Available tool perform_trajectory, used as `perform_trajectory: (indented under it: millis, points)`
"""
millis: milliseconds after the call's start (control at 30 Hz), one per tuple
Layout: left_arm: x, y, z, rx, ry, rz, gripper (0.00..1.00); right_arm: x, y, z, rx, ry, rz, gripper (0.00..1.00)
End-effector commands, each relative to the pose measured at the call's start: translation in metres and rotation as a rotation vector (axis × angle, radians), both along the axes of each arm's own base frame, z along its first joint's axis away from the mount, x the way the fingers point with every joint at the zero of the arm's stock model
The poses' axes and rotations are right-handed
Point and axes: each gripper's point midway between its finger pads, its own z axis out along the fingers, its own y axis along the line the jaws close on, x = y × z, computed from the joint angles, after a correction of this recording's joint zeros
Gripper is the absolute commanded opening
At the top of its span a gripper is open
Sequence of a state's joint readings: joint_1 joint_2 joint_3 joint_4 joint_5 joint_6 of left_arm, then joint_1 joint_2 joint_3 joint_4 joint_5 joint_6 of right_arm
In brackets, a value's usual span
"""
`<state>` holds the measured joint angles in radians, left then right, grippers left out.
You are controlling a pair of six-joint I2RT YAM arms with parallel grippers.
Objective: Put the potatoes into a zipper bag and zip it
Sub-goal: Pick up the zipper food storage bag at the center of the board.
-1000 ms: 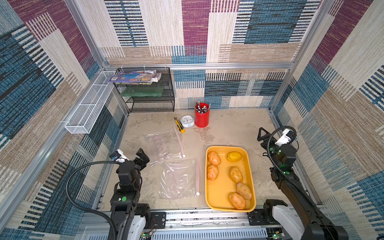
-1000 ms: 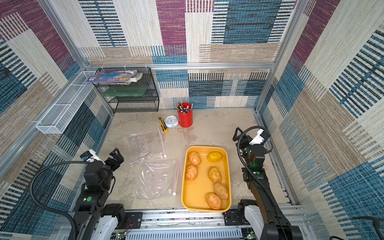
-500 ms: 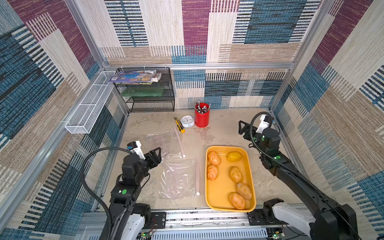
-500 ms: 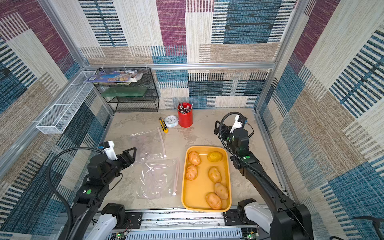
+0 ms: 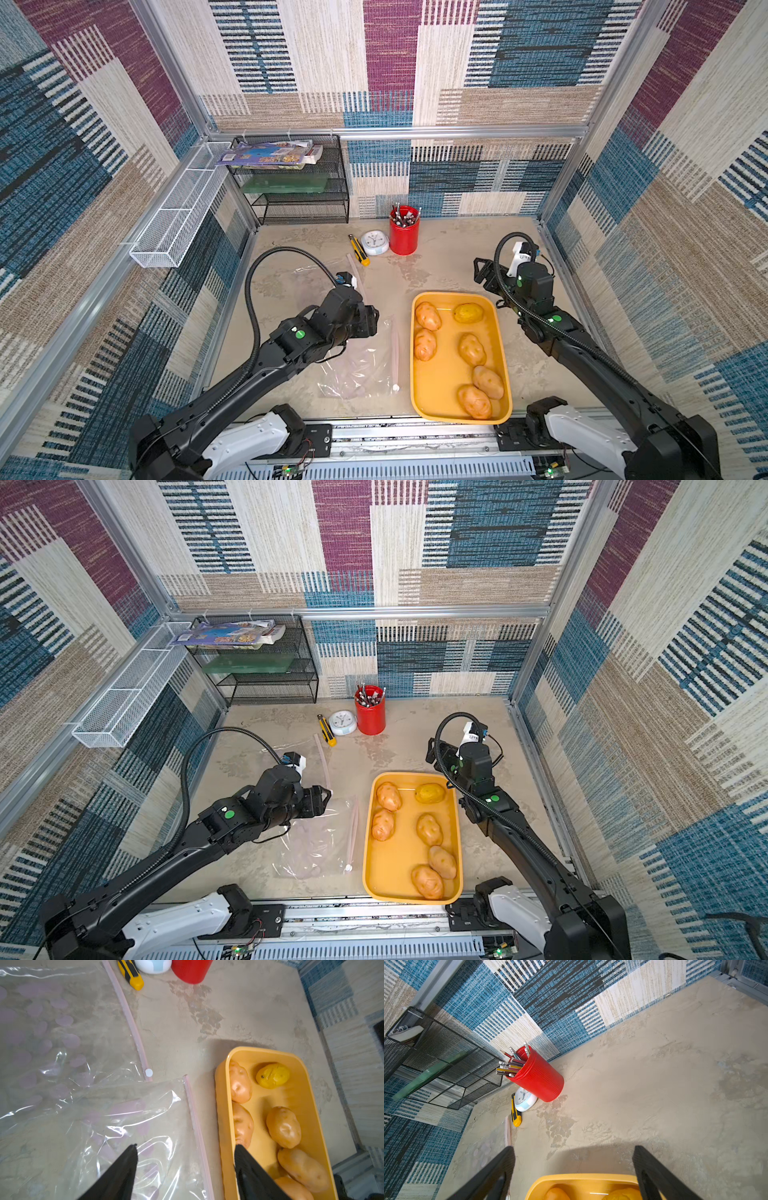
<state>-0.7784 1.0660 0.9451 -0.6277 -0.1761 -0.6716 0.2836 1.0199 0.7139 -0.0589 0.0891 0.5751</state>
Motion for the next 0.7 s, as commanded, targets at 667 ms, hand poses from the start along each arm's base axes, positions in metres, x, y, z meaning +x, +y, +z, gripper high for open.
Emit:
perform_trajectory:
  millis: [667]
  points:
    - [-0.036, -0.062, -0.112, 0.388, 0.298, -0.216, 0.43, -0.023, -0.018, 0.003, 0.002, -0.033, -0.049, 0.95]
